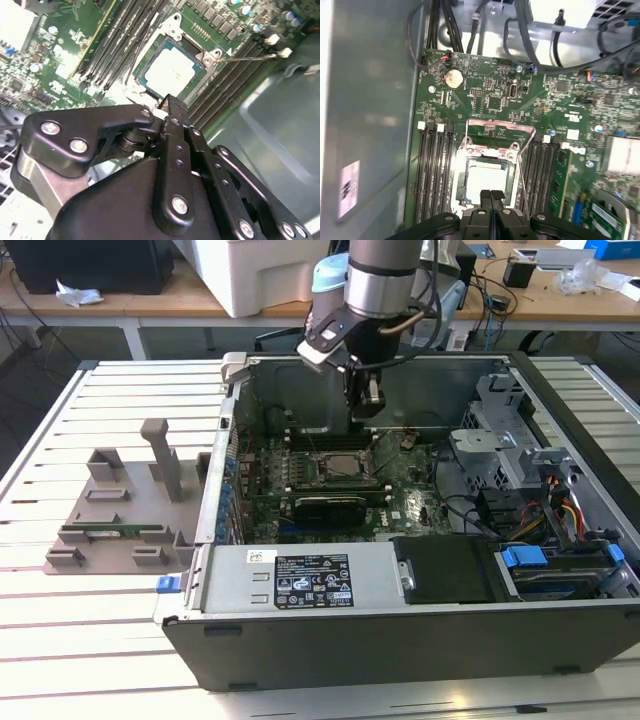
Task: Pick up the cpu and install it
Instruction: 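Place the cpu into insertion slot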
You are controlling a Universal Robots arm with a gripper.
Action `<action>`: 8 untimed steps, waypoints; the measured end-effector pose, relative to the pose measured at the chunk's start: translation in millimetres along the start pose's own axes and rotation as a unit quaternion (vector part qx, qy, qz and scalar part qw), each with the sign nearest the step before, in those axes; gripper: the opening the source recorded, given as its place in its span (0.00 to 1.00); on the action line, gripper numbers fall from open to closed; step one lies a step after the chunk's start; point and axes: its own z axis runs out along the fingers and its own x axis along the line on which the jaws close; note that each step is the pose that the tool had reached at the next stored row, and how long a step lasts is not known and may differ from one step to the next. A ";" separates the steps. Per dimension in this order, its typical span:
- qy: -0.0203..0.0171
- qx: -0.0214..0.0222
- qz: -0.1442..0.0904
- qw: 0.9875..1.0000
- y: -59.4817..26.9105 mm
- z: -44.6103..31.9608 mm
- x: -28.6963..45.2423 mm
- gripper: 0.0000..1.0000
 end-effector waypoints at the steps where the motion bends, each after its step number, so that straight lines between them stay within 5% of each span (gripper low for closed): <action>1: 0.000 0.000 0.000 1.000 -0.2 -4.2 -0.1 0.11; 8: 0.000 0.000 0.000 1.000 -1.1 -18.1 -0.5 0.11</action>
